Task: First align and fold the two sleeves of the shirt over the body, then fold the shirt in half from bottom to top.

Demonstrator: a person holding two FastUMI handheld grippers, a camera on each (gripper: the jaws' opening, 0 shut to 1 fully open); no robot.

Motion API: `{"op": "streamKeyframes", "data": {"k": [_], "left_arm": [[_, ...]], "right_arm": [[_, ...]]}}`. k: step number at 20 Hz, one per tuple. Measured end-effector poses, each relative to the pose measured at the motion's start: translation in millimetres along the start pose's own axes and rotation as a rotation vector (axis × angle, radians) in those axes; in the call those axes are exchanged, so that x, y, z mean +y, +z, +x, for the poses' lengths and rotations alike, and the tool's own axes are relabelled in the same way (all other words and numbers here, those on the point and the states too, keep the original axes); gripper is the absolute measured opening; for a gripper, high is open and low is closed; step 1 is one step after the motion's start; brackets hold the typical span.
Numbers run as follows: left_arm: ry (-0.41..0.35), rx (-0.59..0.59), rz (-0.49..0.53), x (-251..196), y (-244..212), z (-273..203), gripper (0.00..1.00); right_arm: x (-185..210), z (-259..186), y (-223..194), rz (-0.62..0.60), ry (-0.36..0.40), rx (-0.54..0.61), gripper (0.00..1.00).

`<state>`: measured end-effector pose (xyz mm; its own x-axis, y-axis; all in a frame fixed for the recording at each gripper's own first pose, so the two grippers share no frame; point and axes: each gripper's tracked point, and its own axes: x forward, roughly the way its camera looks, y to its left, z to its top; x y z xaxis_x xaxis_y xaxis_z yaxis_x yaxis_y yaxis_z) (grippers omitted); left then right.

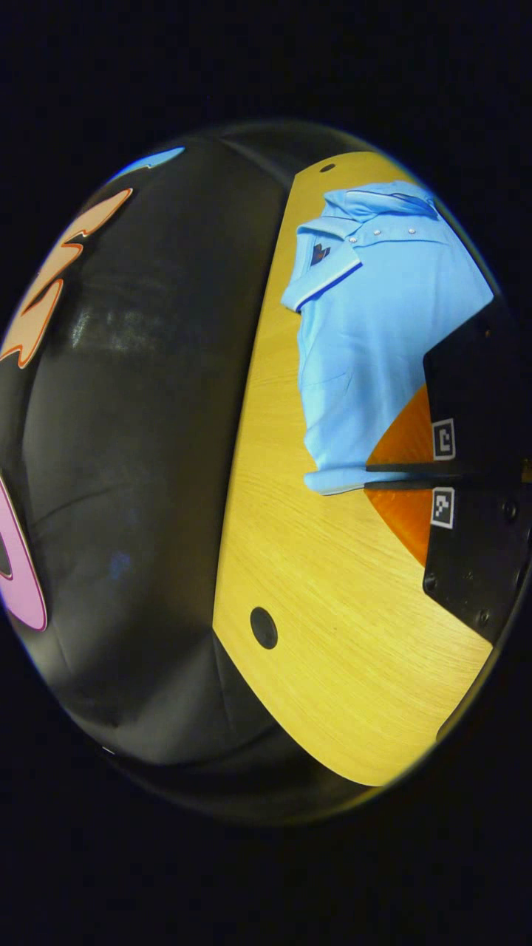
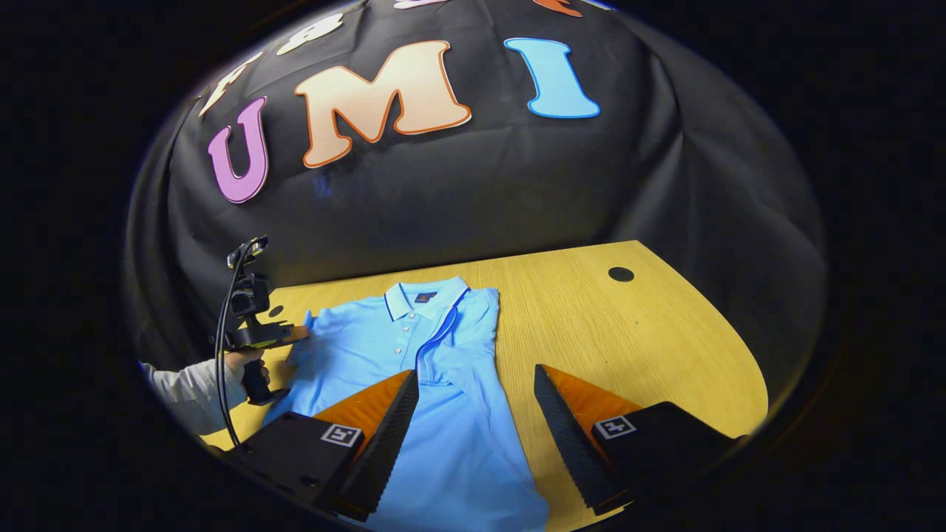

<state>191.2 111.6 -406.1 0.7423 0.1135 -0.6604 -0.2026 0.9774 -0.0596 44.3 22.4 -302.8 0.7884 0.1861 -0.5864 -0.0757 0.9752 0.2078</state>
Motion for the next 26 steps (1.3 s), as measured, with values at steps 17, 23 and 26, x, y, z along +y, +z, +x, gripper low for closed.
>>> {"op": "streamKeyframes", "data": {"k": [17, 23, 26], "left_arm": [[-0.233, 0.003, 0.108, -173.0, -1.5, -32.2, 0.00], [-0.231, 0.039, 0.136, -186.7, -28.6, -27.5, 0.00], [-0.293, 0.018, 0.115, -195.6, -19.2, -49.0, 0.41]], "right_arm": [[-42.6, -36.3, 8.1, 0.028, -0.021, -0.039, 0.98], [-47.2, -43.2, 7.1, 0.020, -0.024, -0.046, 0.98], [-45.3, -50.2, 9.8, 0.027, -0.010, -0.063, 0.98]]}}
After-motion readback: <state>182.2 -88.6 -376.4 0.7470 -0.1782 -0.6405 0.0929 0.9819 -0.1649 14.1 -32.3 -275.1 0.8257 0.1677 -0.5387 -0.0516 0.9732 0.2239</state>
